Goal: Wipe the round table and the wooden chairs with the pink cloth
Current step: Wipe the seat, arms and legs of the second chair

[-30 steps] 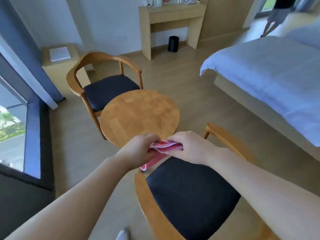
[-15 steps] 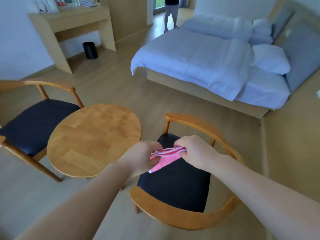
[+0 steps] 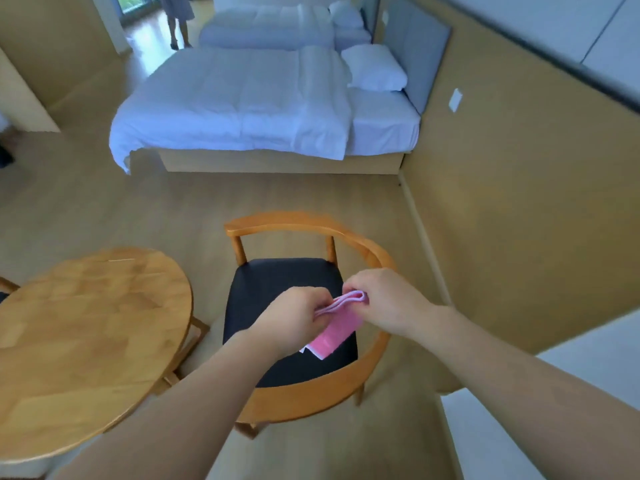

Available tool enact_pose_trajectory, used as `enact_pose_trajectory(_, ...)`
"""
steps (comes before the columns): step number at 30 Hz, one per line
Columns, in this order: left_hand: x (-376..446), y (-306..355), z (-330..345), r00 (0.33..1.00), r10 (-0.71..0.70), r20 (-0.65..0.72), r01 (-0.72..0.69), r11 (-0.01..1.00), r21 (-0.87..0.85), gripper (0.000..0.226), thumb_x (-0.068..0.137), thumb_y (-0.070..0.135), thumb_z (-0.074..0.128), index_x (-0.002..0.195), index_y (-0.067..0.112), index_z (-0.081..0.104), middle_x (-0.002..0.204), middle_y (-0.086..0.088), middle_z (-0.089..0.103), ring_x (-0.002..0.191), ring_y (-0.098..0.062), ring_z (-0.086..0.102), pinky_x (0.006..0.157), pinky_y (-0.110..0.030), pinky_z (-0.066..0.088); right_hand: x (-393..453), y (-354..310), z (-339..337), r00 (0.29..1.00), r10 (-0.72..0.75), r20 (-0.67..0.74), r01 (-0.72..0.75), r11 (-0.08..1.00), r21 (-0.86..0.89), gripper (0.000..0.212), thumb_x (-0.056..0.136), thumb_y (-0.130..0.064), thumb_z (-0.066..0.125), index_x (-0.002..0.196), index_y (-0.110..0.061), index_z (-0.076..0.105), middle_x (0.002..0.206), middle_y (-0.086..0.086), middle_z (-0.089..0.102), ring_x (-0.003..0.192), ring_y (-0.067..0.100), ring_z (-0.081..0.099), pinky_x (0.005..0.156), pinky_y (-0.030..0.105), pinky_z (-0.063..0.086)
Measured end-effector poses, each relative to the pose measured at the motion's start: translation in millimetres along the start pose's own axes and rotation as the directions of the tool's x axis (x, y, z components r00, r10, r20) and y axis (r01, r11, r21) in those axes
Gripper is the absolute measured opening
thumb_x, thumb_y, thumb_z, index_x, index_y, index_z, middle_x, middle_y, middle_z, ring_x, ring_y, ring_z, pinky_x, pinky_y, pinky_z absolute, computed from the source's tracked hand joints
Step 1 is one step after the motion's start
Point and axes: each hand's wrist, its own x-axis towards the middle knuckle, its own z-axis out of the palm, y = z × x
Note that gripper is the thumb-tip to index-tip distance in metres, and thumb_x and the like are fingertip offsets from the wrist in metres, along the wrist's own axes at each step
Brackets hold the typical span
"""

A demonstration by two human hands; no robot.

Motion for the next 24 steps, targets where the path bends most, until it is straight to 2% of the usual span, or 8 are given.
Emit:
enact_pose_trajectory(3, 10.6, -7.9, -11.1, 0.996, 0.081, 0.037, -0.082, 0.997, 0.006, 0.005, 0.09, 0.027, 0.063, 0.085, 0.027, 0.064, 0.076, 0.009, 0.06, 0.069, -0.007, 0.056, 0.061, -0.024, 0.05, -2.4, -6.0, -2.9, 0.997, 0.081, -0.016, -0.081, 0.997, 0.018, 0.015, 0.088, -0.029, 0.064, 0.075, -0.034, 0.058, 0.07, -0.011, 0.057, 0.065, 0.005, 0.055, 0.056, 0.015, 0.039)
enact_pose_trajectory(8, 17.3, -53.1, -39.1, 0.96, 0.25, 0.127, -0.25, 0.968, -0.015, 0.008, 0.088, 0.025, 0.063, 0.082, 0.03, 0.062, 0.075, 0.012, 0.059, 0.07, -0.006, 0.056, 0.06, -0.022, 0.047, 2.7, -42.4, 22.0, 0.95, 0.302, -0.08, -0.298, 0.953, 0.059, 0.004, 0.09, -0.031, 0.063, 0.091, -0.03, 0.06, 0.085, -0.013, 0.059, 0.077, 0.005, 0.058, 0.06, 0.012, 0.036)
enact_pose_trajectory(13, -2.5, -86.1, -45.9, 0.868, 0.44, 0.23, -0.437, 0.897, -0.067, 0.009, 0.089, 0.016, 0.061, 0.085, 0.021, 0.067, 0.076, 0.01, 0.061, 0.073, -0.006, 0.057, 0.065, -0.028, 0.051, -21.3, -85.1, 65.0, 0.836, 0.542, -0.084, -0.512, 0.827, 0.234, 0.027, 0.09, -0.03, 0.064, 0.116, -0.024, 0.059, 0.104, -0.005, 0.066, 0.091, 0.01, 0.062, 0.078, 0.026, 0.053)
enact_pose_trajectory(16, -13.7, -86.3, -40.0, 0.81, 0.514, 0.283, -0.501, 0.856, -0.122, 0.01, 0.089, 0.013, 0.059, 0.083, 0.017, 0.066, 0.077, 0.004, 0.062, 0.072, -0.011, 0.057, 0.066, -0.033, 0.05, -42.5, -100.2, 81.6, 0.784, 0.616, -0.081, -0.574, 0.768, 0.284, 0.057, 0.089, -0.027, 0.065, 0.141, -0.02, 0.041, 0.124, -0.006, 0.061, 0.111, 0.013, 0.059, 0.094, 0.028, 0.048)
enact_pose_trajectory(18, -20.3, -81.6, -34.3, 0.785, 0.544, 0.296, -0.517, 0.839, -0.17, 0.01, 0.088, 0.013, 0.058, 0.086, 0.02, 0.065, 0.079, 0.006, 0.062, 0.073, -0.011, 0.058, 0.066, -0.033, 0.051, -55.9, -101.8, 89.1, 0.759, 0.644, -0.099, -0.583, 0.739, 0.337, 0.05, 0.088, -0.025, 0.066, 0.134, -0.02, 0.048, 0.111, -0.011, 0.063, 0.1, 0.009, 0.061, 0.082, 0.018, 0.047)
enact_pose_trajectory(20, -26.4, -78.0, -28.5, 0.772, 0.555, 0.309, -0.516, 0.832, -0.205, 0.012, 0.088, 0.013, 0.058, 0.089, 0.023, 0.065, 0.081, 0.008, 0.063, 0.074, -0.011, 0.059, 0.066, -0.034, 0.052, -69.1, -101.7, 95.2, 0.739, 0.656, -0.153, -0.597, 0.743, 0.301, 0.016, 0.087, -0.021, 0.064, 0.102, -0.025, 0.06, 0.083, -0.017, 0.06, 0.078, 0.008, 0.058, 0.061, 0.013, 0.037)
enact_pose_trajectory(22, -31.0, -77.1, -22.4, 0.763, 0.55, 0.339, -0.502, 0.835, -0.225, 0.014, 0.087, 0.014, 0.057, 0.091, 0.025, 0.065, 0.081, 0.008, 0.063, 0.074, -0.011, 0.059, 0.065, -0.035, 0.052, -80.4, -100.5, 100.2, 0.721, 0.663, -0.201, -0.614, 0.746, 0.258, 0.01, 0.084, -0.017, 0.06, 0.082, -0.027, 0.058, 0.073, -0.012, 0.056, 0.07, 0.009, 0.055, 0.056, 0.018, 0.034)
enact_pose_trajectory(24, -35.1, -77.6, -15.1, 0.753, 0.543, 0.372, -0.501, 0.839, -0.212, 0.01, 0.088, 0.019, 0.059, 0.09, 0.027, 0.064, 0.08, 0.01, 0.063, 0.073, -0.01, 0.059, 0.064, -0.034, 0.052, -90.4, -99.4, 106.1, 0.706, 0.67, -0.23, -0.621, 0.742, 0.254, 0.01, 0.081, -0.016, 0.059, 0.077, -0.025, 0.057, 0.074, -0.009, 0.055, 0.069, 0.007, 0.053, 0.056, 0.021, 0.036)
